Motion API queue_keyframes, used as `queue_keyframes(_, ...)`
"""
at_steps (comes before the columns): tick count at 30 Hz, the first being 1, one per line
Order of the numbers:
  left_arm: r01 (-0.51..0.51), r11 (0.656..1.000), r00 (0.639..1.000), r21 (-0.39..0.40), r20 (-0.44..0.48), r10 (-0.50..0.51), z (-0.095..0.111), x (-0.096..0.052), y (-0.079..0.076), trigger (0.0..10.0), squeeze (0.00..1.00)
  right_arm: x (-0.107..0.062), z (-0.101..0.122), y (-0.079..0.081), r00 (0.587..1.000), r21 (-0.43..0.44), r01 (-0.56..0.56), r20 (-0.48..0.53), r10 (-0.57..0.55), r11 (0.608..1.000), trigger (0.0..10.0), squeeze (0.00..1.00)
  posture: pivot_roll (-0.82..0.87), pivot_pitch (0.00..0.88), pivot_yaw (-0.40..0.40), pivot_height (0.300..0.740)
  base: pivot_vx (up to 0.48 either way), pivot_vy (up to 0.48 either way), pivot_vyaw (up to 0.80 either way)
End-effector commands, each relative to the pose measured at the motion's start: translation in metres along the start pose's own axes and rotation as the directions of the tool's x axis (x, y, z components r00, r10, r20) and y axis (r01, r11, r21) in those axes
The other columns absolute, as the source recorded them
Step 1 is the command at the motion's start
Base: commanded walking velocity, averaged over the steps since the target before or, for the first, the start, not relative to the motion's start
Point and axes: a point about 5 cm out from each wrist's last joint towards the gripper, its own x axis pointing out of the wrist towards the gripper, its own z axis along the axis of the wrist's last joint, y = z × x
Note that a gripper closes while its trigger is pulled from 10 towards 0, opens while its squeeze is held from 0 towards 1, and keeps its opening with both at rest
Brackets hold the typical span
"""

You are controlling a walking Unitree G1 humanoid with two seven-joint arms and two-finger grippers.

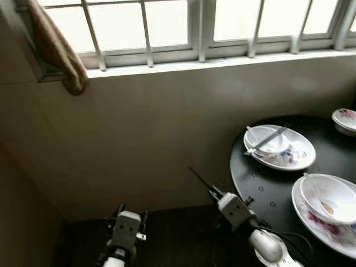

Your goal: Kitchen organization

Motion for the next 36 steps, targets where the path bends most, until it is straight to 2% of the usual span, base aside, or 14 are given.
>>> queue_keyframes(1, -0.042, 0.999, 0.998, 0.025, -0.034, 0.043, -0.006, -0.004, 0.008, 10.0, 0.00, 0.003, 0.001, 0.011, 0.999, 0.027, -0.046, -0.001, 0.046, 0.999, 10.0, 0.00, -0.04, 0.000, 0.000, 0.740, 0.000, 0.000, 0.80)
queue_keyframes(6, -0.049, 0.998, 0.998, 0.027, -0.040, 0.050, -0.007, -0.002, 0.008, 10.0, 0.00, 0.004, -0.010, 0.018, 0.992, -0.005, -0.101, -0.074, 0.101, 0.995, 10.0, 0.00, -0.04, 0.000, 0.000, 0.740, 0.000, 0.000, 0.80)
queue_keyframes(10, -0.051, 0.998, 0.998, 0.031, -0.044, 0.052, -0.007, -0.002, 0.008, 10.0, 0.00, 0.005, -0.012, 0.018, 0.991, -0.050, -0.098, -0.098, 0.093, 0.994, 10.0, 0.00, -0.04, 0.000, -0.001, 0.740, 0.000, 0.000, 0.80)
queue_keyframes(14, -0.052, 0.998, 0.997, 0.036, -0.049, 0.054, -0.008, -0.001, 0.009, 10.0, 0.00, 0.007, -0.020, 0.019, 0.980, -0.147, -0.099, -0.183, 0.071, 0.984, 10.0, 0.00, -0.04, 0.000, 0.000, 0.740, 0.000, 0.000, 0.80)
queue_keyframes(17, -0.052, 0.998, 0.997, 0.040, -0.050, 0.054, -0.008, -0.001, 0.009, 10.0, 0.00, 0.009, -0.019, 0.020, 0.980, -0.200, -0.099, -0.191, 0.060, 0.975, 10.0, 0.00, -0.04, 0.000, 0.001, 0.740, 0.000, 0.000, 0.80)
queue_keyframes(28, -0.021, 0.999, 0.997, 0.030, -0.068, 0.023, -0.010, 0.001, 0.008, 10.0, 0.00, 0.011, -0.023, 0.021, 0.974, -0.205, -0.061, -0.225, 0.014, 0.977, 10.0, 0.00, -0.03, 0.000, 0.002, 0.740, 0.000, 0.000, 0.63)
queue_keyframes(36, -0.020, 0.999, 0.998, 0.030, -0.062, 0.022, -0.010, 0.001, 0.010, 10.0, 0.00, 0.014, -0.020, 0.019, 0.979, -0.210, -0.025, -0.201, -0.018, 0.977, 10.0, 0.00, -0.03, 0.000, 0.004, 0.740, 0.000, 0.000, 0.00)
